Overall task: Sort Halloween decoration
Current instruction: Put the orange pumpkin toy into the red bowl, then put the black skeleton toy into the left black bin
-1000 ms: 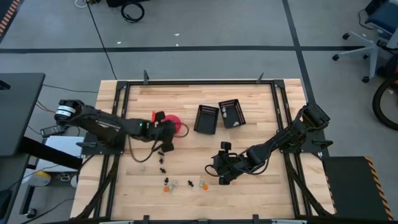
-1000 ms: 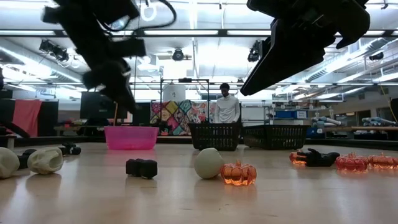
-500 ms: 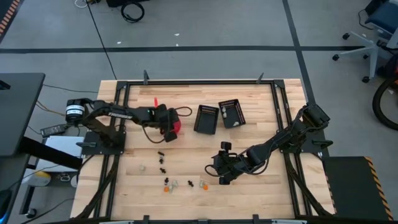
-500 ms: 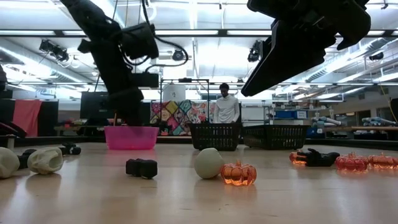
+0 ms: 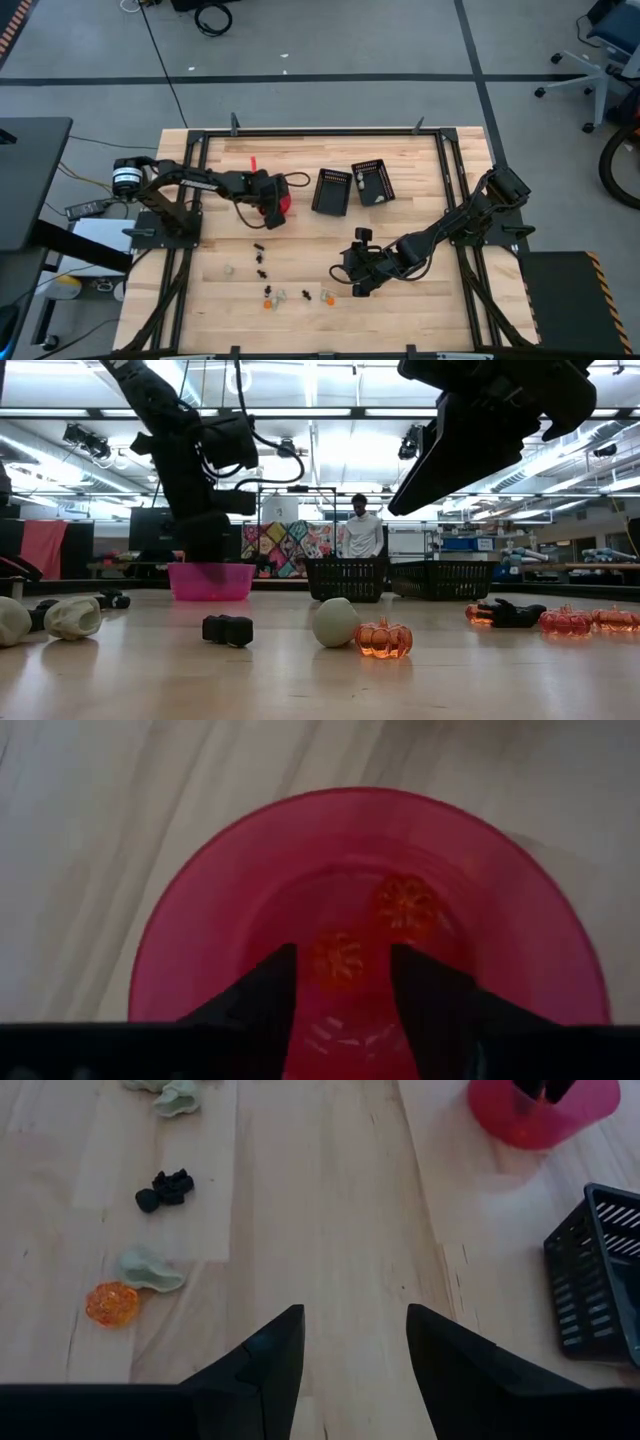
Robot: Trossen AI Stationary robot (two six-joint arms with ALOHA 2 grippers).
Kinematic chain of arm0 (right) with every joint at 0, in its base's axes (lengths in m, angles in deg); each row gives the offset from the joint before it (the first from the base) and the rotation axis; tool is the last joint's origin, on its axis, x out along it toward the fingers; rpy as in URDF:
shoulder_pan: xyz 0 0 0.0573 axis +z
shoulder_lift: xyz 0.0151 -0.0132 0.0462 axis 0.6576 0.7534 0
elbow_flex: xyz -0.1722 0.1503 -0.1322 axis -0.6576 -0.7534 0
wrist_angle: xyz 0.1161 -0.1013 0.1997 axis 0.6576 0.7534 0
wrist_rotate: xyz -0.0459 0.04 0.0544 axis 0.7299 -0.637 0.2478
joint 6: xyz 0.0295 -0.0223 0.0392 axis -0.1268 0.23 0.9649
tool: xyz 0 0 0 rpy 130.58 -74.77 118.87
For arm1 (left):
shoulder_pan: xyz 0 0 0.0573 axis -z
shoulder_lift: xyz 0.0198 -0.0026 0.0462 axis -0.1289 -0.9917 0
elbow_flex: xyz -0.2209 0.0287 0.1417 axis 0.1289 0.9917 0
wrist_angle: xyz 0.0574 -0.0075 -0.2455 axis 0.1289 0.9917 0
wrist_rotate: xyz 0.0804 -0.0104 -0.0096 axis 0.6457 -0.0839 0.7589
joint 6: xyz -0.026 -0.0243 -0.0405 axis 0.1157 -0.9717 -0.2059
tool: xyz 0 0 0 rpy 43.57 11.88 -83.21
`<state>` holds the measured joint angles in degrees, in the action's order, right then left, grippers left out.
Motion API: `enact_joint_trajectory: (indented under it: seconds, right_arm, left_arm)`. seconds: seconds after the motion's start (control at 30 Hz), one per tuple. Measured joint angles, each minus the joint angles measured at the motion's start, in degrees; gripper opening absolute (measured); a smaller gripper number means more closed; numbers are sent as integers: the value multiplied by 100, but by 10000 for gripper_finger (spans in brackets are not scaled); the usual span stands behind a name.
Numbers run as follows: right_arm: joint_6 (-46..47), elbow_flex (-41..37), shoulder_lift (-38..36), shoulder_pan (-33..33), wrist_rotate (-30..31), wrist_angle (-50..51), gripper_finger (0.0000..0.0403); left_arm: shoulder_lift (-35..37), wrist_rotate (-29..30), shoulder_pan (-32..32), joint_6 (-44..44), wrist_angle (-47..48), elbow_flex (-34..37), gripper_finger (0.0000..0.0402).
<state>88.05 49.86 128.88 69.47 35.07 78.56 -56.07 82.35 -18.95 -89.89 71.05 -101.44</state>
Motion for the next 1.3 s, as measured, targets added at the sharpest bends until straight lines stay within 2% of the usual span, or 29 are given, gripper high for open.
enact_joint_trajectory:
  seconds: [0.13, 0.3, 0.4, 0.57, 0.73, 0.83, 1.03, 1.2, 1.3]
  right_arm:
    - [2, 0, 0, 0, 3, 9, 181]
    - [2, 0, 0, 0, 13, 12, 181]
    - [4, 0, 0, 0, 11, 11, 181]
    - [7, 2, 0, 0, 9, -15, 181]
    - [7, 0, 0, -7, 35, -21, 181]
    - [7, 1, 0, -9, 41, -24, 181]
    - [-102, 1, 0, -27, 46, -91, 181]
    - [-163, 0, 0, -37, 40, -163, 181]
    - [-188, 1, 0, -37, 30, -168, 181]
  left_arm:
    - [205, 14, 152, 252, 420, -293, 194]
    - [801, 20, 646, 485, 639, -578, 192]
    - [1100, -22, 1143, 541, 647, -598, 185]
    - [1171, -328, 2223, 403, 661, -595, 180]
    - [893, -380, 3357, 8, 600, -585, 180]
    - [674, -275, 3829, -448, 579, -585, 180]
    - [468, -4, 4061, -972, 1345, -585, 180]
    - [398, 79, 3867, -1342, 1853, -585, 180]
    - [398, 192, 3738, -1181, 1938, -585, 180]
